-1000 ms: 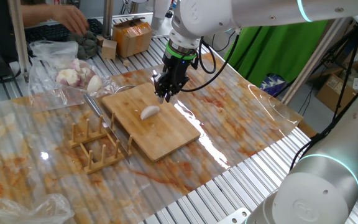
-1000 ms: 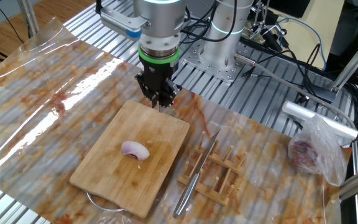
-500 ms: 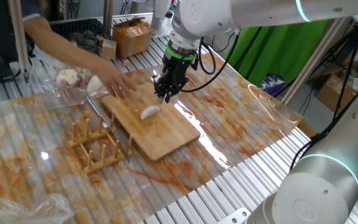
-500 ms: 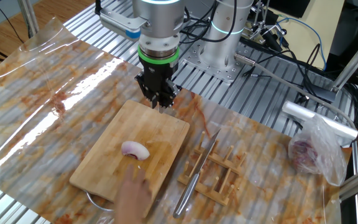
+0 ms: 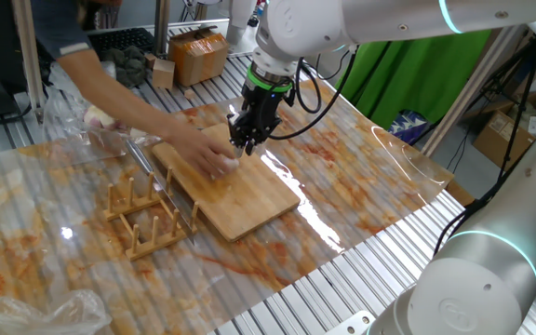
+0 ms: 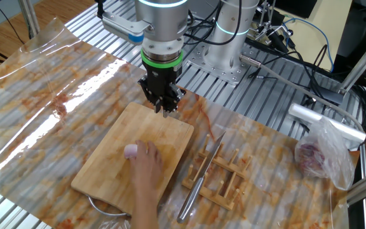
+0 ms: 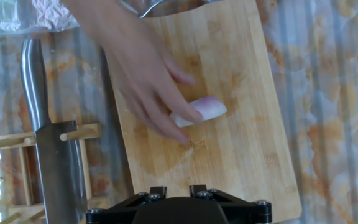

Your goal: Chop the onions

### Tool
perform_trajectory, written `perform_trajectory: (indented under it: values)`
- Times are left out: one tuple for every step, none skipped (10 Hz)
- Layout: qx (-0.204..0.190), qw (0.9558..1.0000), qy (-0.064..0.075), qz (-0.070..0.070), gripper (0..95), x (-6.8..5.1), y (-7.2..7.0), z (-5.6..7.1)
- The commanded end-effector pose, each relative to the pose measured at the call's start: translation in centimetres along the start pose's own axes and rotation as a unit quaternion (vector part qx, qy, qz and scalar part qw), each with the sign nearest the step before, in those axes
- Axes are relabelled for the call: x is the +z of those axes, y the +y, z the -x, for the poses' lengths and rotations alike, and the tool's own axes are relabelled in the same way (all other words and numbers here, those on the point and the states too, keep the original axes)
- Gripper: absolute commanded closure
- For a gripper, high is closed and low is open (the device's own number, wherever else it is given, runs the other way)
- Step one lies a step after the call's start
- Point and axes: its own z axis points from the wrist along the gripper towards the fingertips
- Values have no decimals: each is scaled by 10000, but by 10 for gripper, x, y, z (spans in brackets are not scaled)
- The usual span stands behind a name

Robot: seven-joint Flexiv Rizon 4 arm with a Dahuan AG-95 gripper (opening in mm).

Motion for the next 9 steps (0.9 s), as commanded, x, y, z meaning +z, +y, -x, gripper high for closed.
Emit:
perform_trajectory:
  values:
    - [-1,10000,3,10,760,1,1,0]
    - [-4,10000,4,15,760,4,1,0]
    - [-3,10000,3,16,760,5,1,0]
    - [-6,10000,4,22,760,6,2,0]
    - [-6,10000,4,23,760,7,2,1]
    - [-9,10000,5,22,760,9,2,1]
    - [-7,10000,6,26,760,10,3,0]
    - [-11,10000,4,29,760,11,3,1]
    - [-15,10000,5,29,760,14,4,1]
